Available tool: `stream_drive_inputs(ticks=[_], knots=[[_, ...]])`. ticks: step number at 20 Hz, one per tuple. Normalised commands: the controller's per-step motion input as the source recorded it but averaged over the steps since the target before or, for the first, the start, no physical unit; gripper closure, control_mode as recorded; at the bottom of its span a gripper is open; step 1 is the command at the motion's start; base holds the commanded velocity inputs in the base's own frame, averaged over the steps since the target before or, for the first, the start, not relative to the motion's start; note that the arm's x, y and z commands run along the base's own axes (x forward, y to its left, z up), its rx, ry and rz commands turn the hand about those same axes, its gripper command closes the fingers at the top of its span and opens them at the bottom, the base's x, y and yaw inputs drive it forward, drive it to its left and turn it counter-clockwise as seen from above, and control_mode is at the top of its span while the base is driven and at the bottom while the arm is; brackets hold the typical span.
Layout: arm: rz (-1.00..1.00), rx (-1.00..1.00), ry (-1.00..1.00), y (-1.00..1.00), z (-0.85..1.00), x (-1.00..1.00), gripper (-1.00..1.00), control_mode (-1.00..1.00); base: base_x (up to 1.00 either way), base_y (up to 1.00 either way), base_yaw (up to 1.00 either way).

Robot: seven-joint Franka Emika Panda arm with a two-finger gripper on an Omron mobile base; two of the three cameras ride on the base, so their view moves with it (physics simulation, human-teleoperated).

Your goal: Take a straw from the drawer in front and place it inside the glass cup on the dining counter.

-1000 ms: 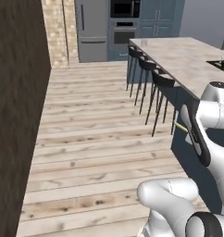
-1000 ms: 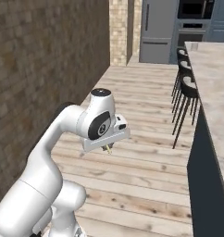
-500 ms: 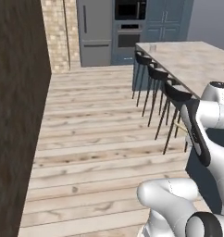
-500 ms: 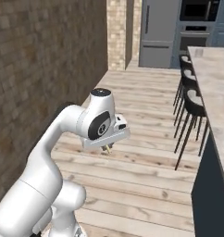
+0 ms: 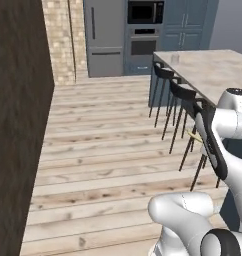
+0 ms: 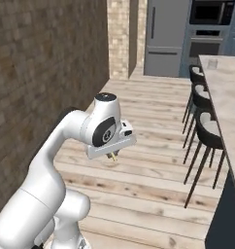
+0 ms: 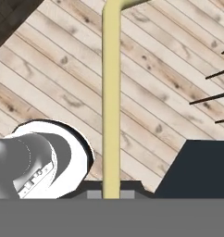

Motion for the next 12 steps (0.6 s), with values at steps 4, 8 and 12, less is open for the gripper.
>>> stream_drive_inputs(ticks=[4,8,12], knots=[[0.00,0.00,0.00,0.00,0.00,0.00,1.00,1.00,1.00,0.21,0.00],[0.00,0.00,0.00,0.00,0.00,0.00,1.00,1.00,1.00,0.23,0.00],[0.00,0.00,0.00,0.00,0.00,0.00,1.00,1.00,1.00,0.27,0.00]])
